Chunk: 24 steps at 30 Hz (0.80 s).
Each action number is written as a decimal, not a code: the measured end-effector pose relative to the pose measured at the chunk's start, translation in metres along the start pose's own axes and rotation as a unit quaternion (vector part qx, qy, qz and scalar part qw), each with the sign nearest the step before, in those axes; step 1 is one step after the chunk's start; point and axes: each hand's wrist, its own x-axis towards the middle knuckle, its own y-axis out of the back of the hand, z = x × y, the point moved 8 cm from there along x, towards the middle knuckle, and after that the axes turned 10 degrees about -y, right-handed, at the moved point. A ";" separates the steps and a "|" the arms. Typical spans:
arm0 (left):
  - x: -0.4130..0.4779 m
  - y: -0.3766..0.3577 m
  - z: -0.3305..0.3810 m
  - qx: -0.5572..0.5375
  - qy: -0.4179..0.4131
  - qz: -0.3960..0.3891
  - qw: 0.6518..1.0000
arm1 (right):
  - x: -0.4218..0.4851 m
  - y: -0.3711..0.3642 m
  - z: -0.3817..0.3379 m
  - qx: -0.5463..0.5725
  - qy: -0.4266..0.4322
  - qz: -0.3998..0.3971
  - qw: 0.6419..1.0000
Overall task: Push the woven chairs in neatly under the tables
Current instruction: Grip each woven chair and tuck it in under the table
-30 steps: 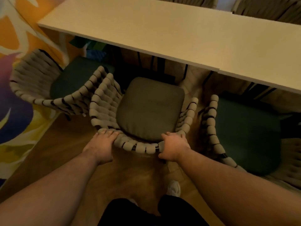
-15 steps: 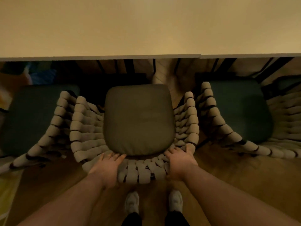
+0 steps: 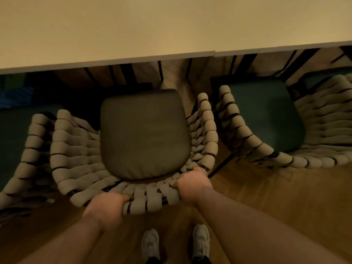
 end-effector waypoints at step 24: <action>0.006 0.004 -0.006 0.026 -0.026 0.009 0.999 | 0.003 0.007 -0.002 0.015 -0.013 0.024 1.000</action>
